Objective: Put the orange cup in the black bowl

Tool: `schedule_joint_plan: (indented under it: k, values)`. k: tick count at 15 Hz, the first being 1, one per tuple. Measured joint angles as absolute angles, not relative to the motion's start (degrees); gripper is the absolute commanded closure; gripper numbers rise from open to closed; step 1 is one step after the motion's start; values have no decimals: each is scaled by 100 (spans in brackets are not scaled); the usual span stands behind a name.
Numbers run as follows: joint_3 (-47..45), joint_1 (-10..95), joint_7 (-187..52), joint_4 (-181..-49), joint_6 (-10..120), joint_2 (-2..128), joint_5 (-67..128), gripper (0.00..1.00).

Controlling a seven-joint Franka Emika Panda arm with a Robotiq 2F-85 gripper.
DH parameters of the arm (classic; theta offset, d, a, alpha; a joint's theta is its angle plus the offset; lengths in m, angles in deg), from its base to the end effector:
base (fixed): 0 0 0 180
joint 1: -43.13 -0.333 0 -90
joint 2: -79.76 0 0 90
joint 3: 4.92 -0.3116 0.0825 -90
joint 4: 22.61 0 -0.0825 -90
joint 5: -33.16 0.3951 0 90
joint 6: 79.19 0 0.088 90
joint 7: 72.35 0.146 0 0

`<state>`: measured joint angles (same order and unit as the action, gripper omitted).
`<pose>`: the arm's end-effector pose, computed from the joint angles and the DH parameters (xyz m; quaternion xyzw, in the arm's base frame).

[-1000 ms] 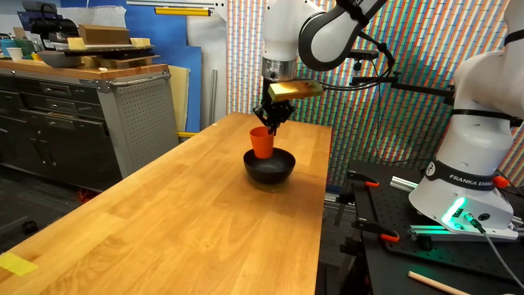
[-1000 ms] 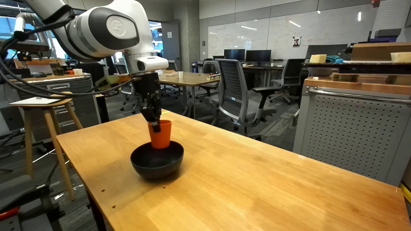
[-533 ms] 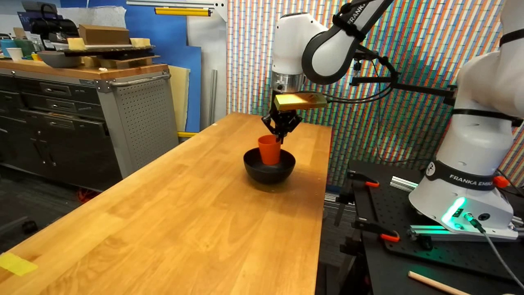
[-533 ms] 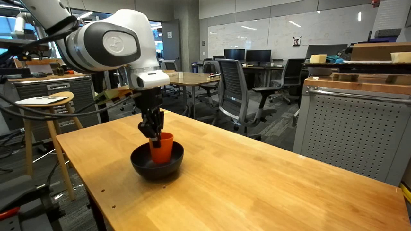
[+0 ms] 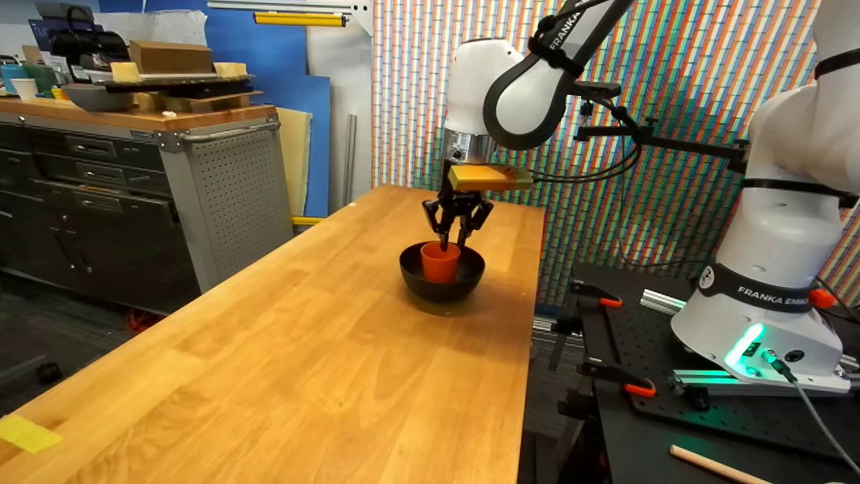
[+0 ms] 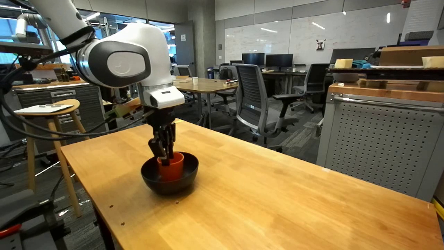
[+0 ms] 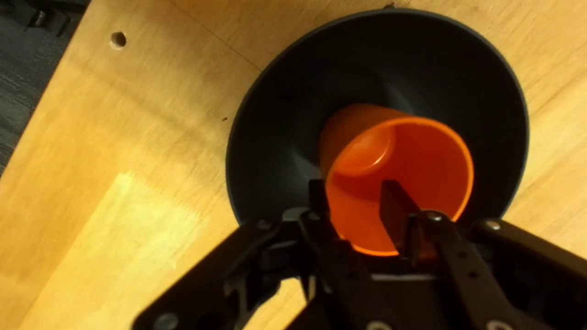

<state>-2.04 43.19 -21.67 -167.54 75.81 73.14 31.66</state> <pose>0.4746 -0.0246 0.1846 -0.8974 0.4401 -0.0311 0.0042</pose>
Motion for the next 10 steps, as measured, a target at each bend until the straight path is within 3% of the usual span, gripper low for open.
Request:
schedule_joint_plan:
  k: [4, 10]
  values:
    - [-348, 3936, -1735, -16805, 6849, 8128, 1874, 2]
    - [-1320, 3494, -2738, -16649, 4747, 9675, 2162, 0]
